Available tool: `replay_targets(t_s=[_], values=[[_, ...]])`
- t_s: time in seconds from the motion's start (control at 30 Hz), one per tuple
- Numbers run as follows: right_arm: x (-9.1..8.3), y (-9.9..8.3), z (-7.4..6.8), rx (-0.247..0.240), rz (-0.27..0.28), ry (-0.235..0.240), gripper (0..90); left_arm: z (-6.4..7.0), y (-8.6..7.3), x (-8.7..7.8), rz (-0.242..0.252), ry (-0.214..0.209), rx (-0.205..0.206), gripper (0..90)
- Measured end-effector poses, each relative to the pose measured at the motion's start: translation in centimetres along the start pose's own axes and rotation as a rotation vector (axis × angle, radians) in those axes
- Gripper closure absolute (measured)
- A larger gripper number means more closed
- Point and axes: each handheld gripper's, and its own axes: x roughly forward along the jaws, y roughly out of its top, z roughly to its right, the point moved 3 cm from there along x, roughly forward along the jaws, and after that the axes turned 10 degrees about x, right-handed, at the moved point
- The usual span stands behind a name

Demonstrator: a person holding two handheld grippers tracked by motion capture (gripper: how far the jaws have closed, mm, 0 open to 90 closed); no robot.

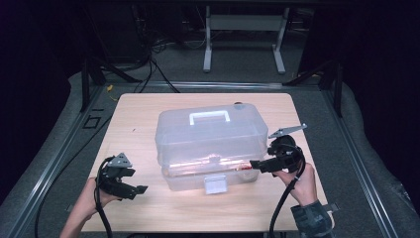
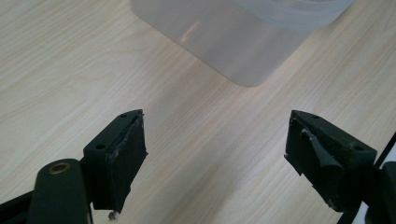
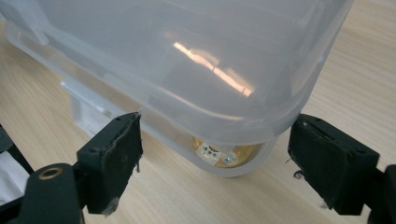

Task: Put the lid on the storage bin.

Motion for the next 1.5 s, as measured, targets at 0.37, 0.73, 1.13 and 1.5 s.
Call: replay_targets(t_s=[0.37,0.73,1.13,1.5], values=[[2.8,-1.9,0.7,0.012,-0.091,-0.022,13.9,-0.6,-0.2,1.5,-0.005,0.034,-0.026,17.3],[1.8,-4.4,1.8,0.021,-0.081,-0.059,2.7,-1.4,-1.2,1.5,-0.033,0.107,-0.054,7.4],[2.4,-8.8,5.0,0.072,-0.055,-0.124,0.0,-2.3,-3.9,3.3,-0.065,0.188,-0.095,0.3],[4.2,-11.4,7.3,0.109,-0.043,-0.167,0.0,-3.0,-5.8,5.1,-0.036,0.244,-0.128,0.2]])
